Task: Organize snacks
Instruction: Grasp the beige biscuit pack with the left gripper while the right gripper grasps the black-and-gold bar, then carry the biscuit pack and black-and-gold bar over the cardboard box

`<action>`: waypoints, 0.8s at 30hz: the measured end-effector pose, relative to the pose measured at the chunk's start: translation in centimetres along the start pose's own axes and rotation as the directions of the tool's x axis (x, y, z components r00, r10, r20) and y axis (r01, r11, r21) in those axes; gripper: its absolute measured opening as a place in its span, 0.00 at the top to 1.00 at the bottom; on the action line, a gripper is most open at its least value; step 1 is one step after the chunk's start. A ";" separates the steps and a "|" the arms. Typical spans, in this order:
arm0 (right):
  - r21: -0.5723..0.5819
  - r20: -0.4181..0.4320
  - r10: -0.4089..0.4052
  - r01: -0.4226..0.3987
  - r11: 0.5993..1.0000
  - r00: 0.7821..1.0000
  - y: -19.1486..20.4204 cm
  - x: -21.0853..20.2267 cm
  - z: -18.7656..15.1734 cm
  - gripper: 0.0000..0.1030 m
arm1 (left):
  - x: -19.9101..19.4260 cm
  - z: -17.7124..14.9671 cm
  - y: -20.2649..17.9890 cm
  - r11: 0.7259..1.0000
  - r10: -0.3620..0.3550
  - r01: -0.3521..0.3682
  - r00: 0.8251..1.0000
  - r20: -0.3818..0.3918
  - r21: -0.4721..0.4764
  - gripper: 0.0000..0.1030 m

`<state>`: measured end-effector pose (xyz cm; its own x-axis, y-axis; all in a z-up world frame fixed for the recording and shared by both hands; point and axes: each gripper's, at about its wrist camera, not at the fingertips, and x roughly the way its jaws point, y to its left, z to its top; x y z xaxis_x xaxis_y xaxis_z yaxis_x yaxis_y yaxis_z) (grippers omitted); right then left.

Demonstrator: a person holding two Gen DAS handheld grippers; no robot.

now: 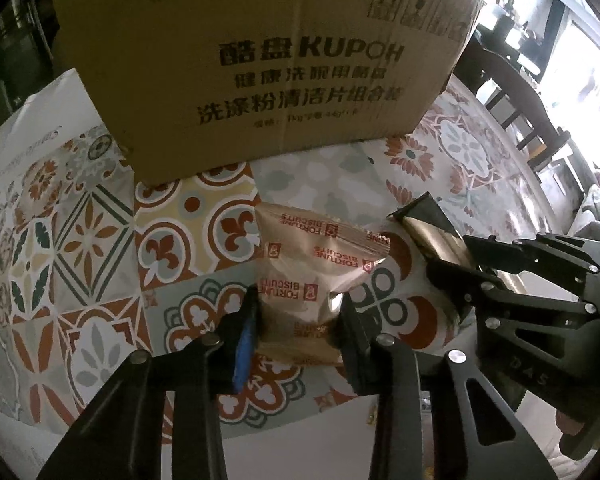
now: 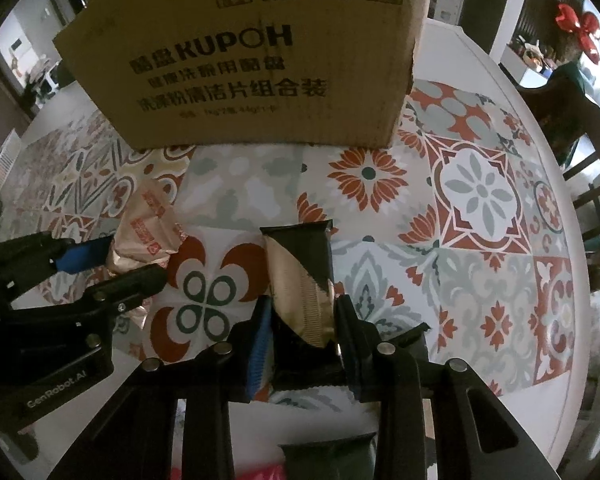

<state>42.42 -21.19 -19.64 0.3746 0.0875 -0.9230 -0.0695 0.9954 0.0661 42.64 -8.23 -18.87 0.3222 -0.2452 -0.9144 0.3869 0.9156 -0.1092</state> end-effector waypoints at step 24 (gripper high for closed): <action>0.009 0.184 0.058 -0.060 0.998 0.981 0.0 -9.8 -0.3 0.68 | -11.0 -0.2 -0.9 0.993 0.043 -0.013 0.965 0.259 -0.116 0.65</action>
<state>38.50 -22.04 -10.72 0.5338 0.1506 -0.8321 -0.0838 0.9886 0.1251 38.60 -6.26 -8.80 0.5515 -0.2802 -0.7857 0.2803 0.9494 -0.1418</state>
